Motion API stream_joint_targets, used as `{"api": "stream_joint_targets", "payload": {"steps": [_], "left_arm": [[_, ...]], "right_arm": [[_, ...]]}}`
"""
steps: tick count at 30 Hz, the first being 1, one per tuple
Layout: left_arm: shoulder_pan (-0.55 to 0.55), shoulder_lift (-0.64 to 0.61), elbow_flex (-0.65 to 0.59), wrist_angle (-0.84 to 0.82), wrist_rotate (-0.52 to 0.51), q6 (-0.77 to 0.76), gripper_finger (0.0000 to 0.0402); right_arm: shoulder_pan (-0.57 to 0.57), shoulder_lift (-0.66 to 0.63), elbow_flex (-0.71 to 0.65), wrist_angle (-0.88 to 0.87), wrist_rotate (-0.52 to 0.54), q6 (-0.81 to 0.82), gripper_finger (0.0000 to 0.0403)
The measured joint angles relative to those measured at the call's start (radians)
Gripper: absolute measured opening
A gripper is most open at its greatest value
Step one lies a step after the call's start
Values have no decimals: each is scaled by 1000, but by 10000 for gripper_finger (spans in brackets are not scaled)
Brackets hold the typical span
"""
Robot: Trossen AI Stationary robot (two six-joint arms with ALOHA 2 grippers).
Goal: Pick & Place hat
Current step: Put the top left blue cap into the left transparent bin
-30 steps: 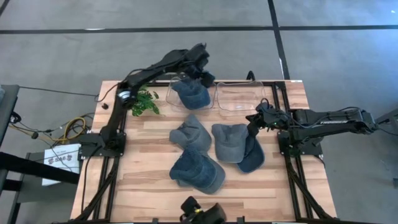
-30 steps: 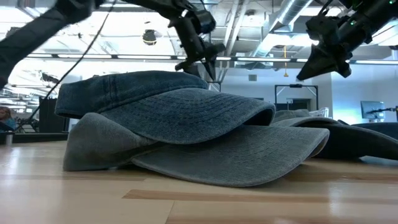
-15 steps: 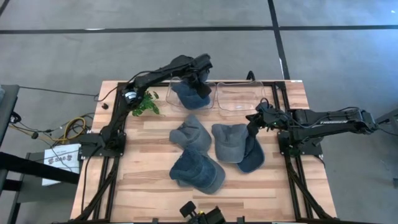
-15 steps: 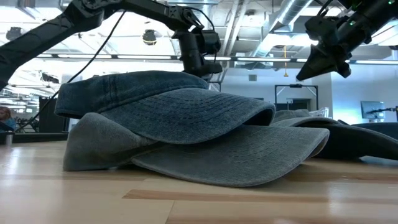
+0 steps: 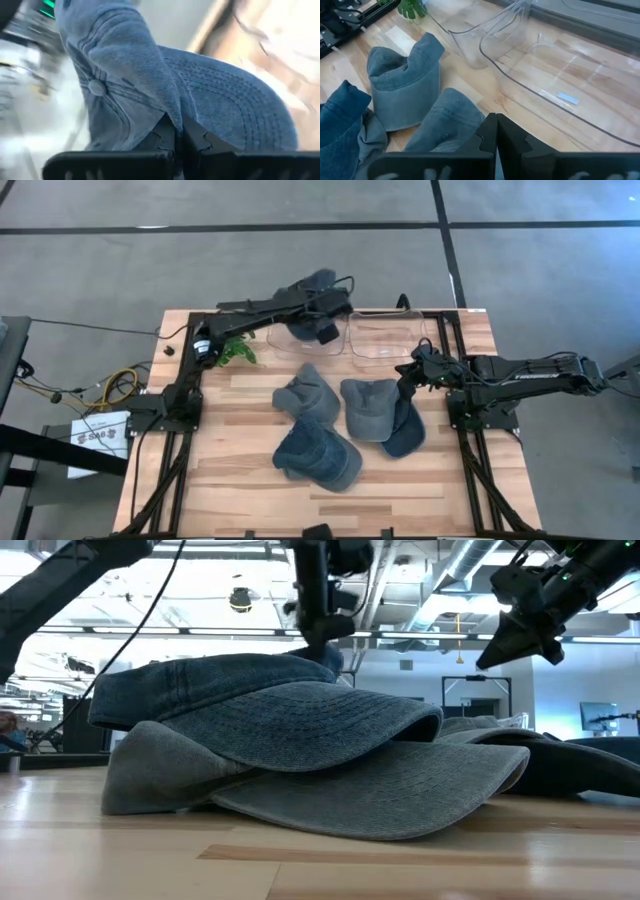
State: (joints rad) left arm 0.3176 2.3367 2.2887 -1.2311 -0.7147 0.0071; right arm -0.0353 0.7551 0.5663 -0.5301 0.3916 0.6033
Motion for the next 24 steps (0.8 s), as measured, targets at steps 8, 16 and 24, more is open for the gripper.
{"api": "stream_joint_targets", "payload": {"steps": [8,16,24], "left_arm": [[-17,85,-2,116,-150,36,1],[-15,67,-124,107,-218,-25,0],[-29,-61,-445,313,-231,-57,0]], "right_arm": [[1,-4,0,15,-11,0,0],[2,-4,0,34,-26,0,0],[1,-4,0,48,-26,0,0]]}}
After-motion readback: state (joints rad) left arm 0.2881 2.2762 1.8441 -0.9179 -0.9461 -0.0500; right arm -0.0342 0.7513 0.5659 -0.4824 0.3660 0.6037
